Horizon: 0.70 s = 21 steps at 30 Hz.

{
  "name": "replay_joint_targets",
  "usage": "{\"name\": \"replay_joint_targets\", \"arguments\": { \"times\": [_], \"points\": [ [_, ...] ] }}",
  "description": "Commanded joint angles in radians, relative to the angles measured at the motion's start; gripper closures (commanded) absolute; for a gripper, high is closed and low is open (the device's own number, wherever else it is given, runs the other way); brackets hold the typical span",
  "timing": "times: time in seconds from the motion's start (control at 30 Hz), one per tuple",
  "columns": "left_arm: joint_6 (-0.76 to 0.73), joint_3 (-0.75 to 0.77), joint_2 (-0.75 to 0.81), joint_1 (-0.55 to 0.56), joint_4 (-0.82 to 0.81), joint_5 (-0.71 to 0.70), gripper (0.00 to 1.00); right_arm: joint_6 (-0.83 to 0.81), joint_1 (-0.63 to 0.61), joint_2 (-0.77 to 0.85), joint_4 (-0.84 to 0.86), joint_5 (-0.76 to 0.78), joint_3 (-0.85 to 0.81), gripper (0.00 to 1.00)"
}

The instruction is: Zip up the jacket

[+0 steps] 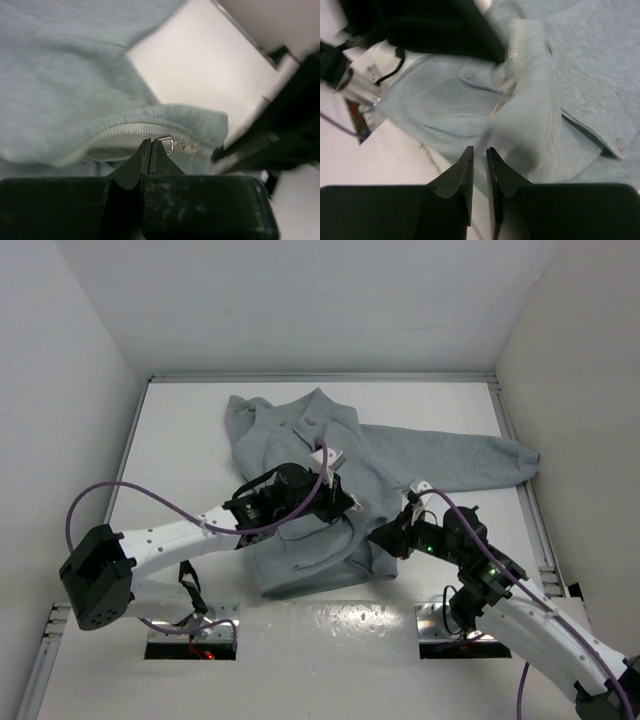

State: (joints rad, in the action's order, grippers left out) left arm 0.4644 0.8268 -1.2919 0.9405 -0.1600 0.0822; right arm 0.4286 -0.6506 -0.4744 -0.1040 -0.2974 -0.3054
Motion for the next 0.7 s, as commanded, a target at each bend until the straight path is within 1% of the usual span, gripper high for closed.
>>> {"name": "replay_joint_targets", "arguments": {
  "times": [0.0, 0.03, 0.07, 0.1, 0.17, 0.23, 0.37, 0.4, 0.43, 0.6, 0.67],
  "points": [
    [-0.015, -0.018, 0.028, -0.091, 0.019, -0.127, 1.0, 0.042, -0.004, -0.015, 0.062, -0.089, -0.009, 0.82],
    [-0.015, -0.018, 0.028, -0.091, 0.019, -0.115, 1.0, 0.07, -0.006, -0.03, 0.078, -0.092, -0.006, 0.8],
    [-0.004, -0.018, 0.028, -0.091, 0.008, -0.099, 1.0, 0.076, -0.004, -0.036, 0.099, -0.094, -0.005, 0.74],
    [-0.004, -0.018, 0.028, -0.091, 0.008, -0.082, 1.0, 0.079, -0.004, -0.039, 0.128, -0.092, -0.001, 0.71],
    [0.005, -0.018, 0.037, -0.091, 0.008, -0.05, 1.0, 0.104, -0.004, -0.058, 0.168, -0.088, 0.005, 0.7],
    [0.014, -0.018, 0.037, -0.091, 0.008, -0.041, 1.0, 0.116, -0.004, -0.079, 0.185, -0.082, 0.008, 0.67],
    [0.023, -0.028, 0.048, -0.081, -0.001, -0.019, 1.0, 0.163, -0.004, -0.098, 0.243, -0.082, 0.012, 0.58],
    [0.023, -0.028, 0.057, -0.081, -0.001, -0.019, 1.0, 0.183, -0.004, -0.104, 0.253, -0.089, 0.015, 0.54],
    [0.023, -0.028, 0.057, -0.081, -0.001, -0.019, 1.0, 0.193, -0.001, -0.104, 0.262, -0.092, 0.015, 0.52],
    [0.014, -0.028, 0.077, -0.043, -0.01, -0.01, 1.0, 0.289, -0.004, -0.144, 0.306, -0.069, 0.028, 0.49],
    [0.014, -0.028, 0.077, -0.043, -0.019, -0.01, 1.0, 0.332, -0.006, -0.18, 0.36, -0.065, 0.034, 0.48]
  ]
}}
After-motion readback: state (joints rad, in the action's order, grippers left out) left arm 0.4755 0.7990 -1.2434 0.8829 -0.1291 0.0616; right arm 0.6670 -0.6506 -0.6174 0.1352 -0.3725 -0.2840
